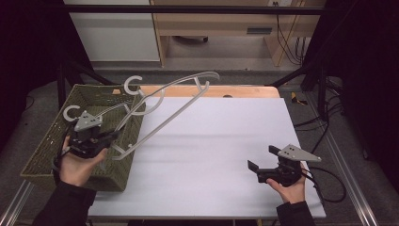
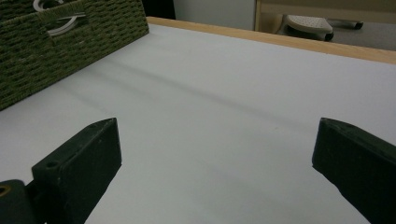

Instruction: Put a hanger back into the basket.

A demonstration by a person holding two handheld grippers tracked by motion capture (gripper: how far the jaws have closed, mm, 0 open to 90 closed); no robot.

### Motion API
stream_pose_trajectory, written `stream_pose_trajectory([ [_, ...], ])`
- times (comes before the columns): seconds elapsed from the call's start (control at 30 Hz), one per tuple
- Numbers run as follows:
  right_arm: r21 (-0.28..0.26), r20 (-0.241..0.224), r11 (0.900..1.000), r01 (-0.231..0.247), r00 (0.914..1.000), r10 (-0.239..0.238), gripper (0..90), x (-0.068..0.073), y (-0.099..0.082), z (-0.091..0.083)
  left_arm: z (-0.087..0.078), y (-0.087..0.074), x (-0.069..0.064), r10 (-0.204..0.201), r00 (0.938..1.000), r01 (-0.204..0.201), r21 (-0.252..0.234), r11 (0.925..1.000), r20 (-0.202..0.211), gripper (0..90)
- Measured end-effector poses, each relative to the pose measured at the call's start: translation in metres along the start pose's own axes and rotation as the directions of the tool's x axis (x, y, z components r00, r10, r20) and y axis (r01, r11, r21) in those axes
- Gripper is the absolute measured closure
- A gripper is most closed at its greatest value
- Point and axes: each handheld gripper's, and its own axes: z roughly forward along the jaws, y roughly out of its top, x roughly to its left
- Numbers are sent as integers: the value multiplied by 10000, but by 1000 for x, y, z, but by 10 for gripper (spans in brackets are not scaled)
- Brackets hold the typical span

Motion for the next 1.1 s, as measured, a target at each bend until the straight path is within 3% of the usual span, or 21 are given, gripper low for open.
stream_pose_trajectory([
  [0.5,66,3,10000,31,10000,-31,16,0,0,1,-15,-1,66,-197,9937,224,234,9995,-1100,827],
  [0.73,88,-1,9999,85,10000,-85,15,0,-1,2,-15,-11,90,-287,9851,370,464,9982,-1697,826],
  [1.1,153,-6,9998,93,10000,-93,15,0,-1,3,-7,-41,123,-624,9684,861,890,9923,-2413,826],
])
